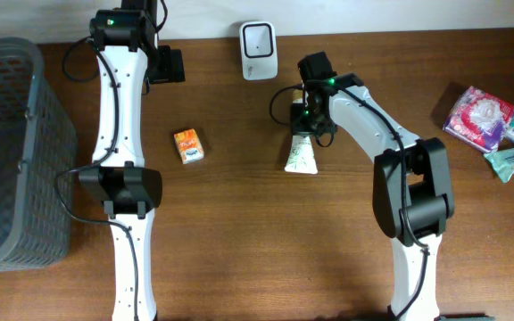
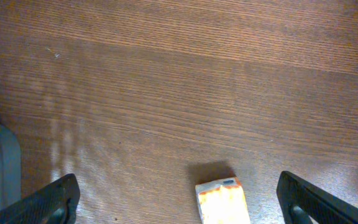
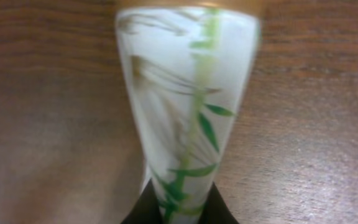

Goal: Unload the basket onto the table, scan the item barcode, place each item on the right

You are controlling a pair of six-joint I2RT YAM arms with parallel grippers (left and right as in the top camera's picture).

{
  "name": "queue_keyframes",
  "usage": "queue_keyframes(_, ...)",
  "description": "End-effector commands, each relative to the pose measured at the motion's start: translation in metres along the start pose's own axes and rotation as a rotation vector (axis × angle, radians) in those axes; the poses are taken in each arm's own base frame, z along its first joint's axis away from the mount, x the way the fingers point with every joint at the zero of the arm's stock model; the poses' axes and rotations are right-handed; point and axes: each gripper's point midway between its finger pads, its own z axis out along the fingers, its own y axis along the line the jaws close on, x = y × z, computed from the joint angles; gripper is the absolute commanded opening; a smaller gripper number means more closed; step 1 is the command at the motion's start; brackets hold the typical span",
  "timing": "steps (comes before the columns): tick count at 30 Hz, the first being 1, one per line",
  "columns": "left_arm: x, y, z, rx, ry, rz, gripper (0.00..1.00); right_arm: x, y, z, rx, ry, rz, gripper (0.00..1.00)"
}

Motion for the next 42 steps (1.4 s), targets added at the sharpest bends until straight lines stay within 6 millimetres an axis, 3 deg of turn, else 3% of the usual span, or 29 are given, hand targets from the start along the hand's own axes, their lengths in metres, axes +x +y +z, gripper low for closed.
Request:
queue_keyframes(1,-0.005,0.007,-0.015,-0.005,-0.03,-0.009,0.99,-0.021,0.016,-0.024,-0.033,-0.058,-0.014,0.04)
queue_keyframes(2,-0.005,0.007,-0.015,-0.005,-0.03,-0.009,0.99,-0.042,0.027,-0.045,-0.068,-0.119,-0.042,0.04)
queue_keyframes(3,-0.005,0.007,-0.015,-0.005,-0.03,-0.009,0.99,-0.079,0.043,-0.088,-0.101,-0.246,-0.089,0.04)
queue_keyframes(6,-0.005,0.007,-0.015,-0.005,-0.03,-0.009,0.99,-0.128,0.065,-0.14,-0.16,-0.455,-0.119,0.04)
queue_keyframes(7,-0.005,0.007,-0.015,-0.005,-0.03,-0.009,0.99,-0.143,0.073,-0.142,-0.18,-0.521,-0.131,0.04)
queue_keyframes(9,-0.005,0.007,-0.015,-0.005,-0.03,-0.009,0.99,-0.167,0.081,-0.124,-0.205,-0.603,-0.142,0.04)
queue_keyframes(12,-0.005,0.007,-0.015,-0.005,-0.03,-0.009,0.99,-0.183,0.086,-0.075,-0.22,-0.637,-0.15,0.04)
queue_keyframes(13,-0.005,0.007,-0.015,-0.005,-0.03,-0.009,0.99,-0.183,0.087,-0.073,-0.223,-0.638,-0.153,0.04)
queue_keyframes(20,-0.005,0.007,-0.015,-0.005,-0.03,-0.009,0.99,-0.172,0.127,-0.069,-0.26,-0.641,-0.205,0.04)
queue_keyframes(22,-0.005,0.007,-0.015,-0.005,-0.03,-0.009,0.99,-0.182,0.12,-0.102,-0.261,-0.698,-0.193,0.04)
queue_keyframes(24,-0.005,0.007,-0.015,-0.005,-0.03,-0.009,0.99,-0.196,0.091,-0.145,-0.225,-0.764,-0.149,0.04)
queue_keyframes(25,-0.005,0.007,-0.015,-0.005,-0.03,-0.009,0.99,-0.204,0.042,-0.175,-0.1,-0.798,-0.063,0.04)
queue_keyframes(26,-0.005,0.007,-0.015,-0.005,-0.03,-0.009,0.99,-0.204,0.014,-0.186,-0.028,-0.799,-0.017,0.04)
queue_keyframes(27,-0.005,0.007,-0.015,-0.005,-0.03,-0.009,0.99,-0.198,-0.038,-0.201,0.089,-0.776,0.062,0.04)
queue_keyframes(30,-0.005,0.007,-0.015,-0.005,-0.03,-0.009,0.99,-0.144,-0.19,-0.196,0.349,-0.572,0.412,0.04)
queue_keyframes(31,-0.005,0.007,-0.015,-0.005,-0.03,-0.009,0.99,-0.132,-0.215,-0.193,0.376,-0.527,0.45,0.04)
queue_keyframes(32,-0.005,0.007,-0.015,-0.005,-0.03,-0.009,0.99,-0.116,-0.253,-0.186,0.403,-0.467,0.509,0.04)
queue_keyframes(34,-0.005,0.007,-0.015,-0.005,-0.03,-0.009,0.99,-0.104,-0.266,-0.155,0.28,-0.363,0.395,0.04)
queue_keyframes(39,-0.005,0.007,-0.015,-0.005,-0.03,-0.009,0.99,-0.071,-0.314,-0.077,0.298,-0.263,0.458,0.04)
queue_keyframes(42,-0.005,0.007,-0.015,-0.005,-0.03,-0.009,0.99,-0.049,-0.352,-0.075,0.345,-0.241,0.525,0.06)
